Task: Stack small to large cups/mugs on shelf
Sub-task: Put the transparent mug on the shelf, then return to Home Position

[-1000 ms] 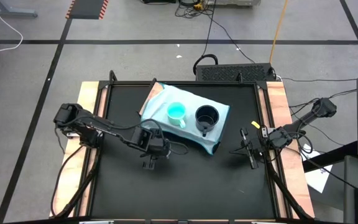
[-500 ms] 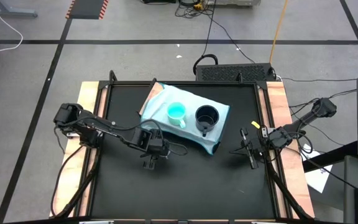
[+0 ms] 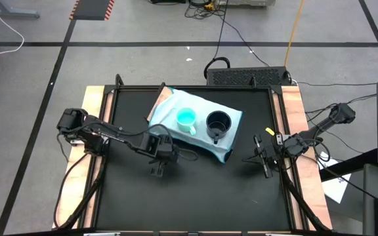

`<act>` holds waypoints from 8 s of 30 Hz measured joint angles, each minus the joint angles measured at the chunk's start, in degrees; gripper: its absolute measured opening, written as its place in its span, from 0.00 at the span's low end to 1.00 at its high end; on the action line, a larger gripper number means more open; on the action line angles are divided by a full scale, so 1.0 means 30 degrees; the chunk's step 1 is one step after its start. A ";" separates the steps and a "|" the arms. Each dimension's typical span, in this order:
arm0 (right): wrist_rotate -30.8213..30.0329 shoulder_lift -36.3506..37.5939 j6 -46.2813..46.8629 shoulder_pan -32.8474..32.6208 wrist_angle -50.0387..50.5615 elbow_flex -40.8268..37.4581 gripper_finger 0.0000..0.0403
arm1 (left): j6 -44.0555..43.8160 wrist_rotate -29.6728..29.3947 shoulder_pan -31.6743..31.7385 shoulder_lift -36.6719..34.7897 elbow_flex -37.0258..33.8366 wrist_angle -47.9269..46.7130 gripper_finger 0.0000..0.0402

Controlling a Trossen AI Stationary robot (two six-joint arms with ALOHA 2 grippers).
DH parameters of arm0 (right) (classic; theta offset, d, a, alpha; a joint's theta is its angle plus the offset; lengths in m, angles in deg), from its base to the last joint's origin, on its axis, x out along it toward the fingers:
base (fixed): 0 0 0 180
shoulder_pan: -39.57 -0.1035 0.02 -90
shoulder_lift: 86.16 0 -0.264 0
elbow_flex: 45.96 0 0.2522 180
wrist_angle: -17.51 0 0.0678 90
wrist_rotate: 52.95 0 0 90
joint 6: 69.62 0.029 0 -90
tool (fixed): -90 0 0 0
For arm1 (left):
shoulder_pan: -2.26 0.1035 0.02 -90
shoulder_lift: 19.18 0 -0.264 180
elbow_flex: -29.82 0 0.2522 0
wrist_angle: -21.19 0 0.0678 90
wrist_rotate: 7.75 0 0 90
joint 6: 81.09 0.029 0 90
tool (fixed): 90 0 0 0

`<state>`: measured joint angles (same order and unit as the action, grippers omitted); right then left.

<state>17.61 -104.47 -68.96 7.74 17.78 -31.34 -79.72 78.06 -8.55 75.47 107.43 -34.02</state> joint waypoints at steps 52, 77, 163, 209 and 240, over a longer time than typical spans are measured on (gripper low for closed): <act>0.0001 0.0002 -0.0020 0.0001 -0.0324 -0.0003 0.00 | 0.4782 0.0480 -0.0636 -0.5455 0.7710 -0.9610 0.00; -0.0001 -0.0001 -0.0102 -0.0001 -0.0569 0.0000 0.00 | 0.8688 0.1292 0.4977 -0.5071 0.7710 -1.1201 0.00; -0.0015 -0.0554 -0.0372 0.0006 -0.0139 -0.0002 0.00 | 1.2885 0.3858 1.0742 -0.0832 0.9451 -1.0932 0.07; -0.0012 -0.0551 -0.0444 0.0006 -0.0132 -0.0007 0.00 | 1.1873 0.4950 1.1514 -0.1005 0.9538 -1.0615 0.31; -0.0008 -0.0547 -0.0095 0.0002 -0.0146 0.0000 0.00 | 1.1532 0.6332 1.0630 -0.5634 0.9560 -1.0383 0.28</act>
<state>17.58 -106.11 -69.24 7.74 17.34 -31.34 -45.12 97.05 23.34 58.57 136.11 -65.17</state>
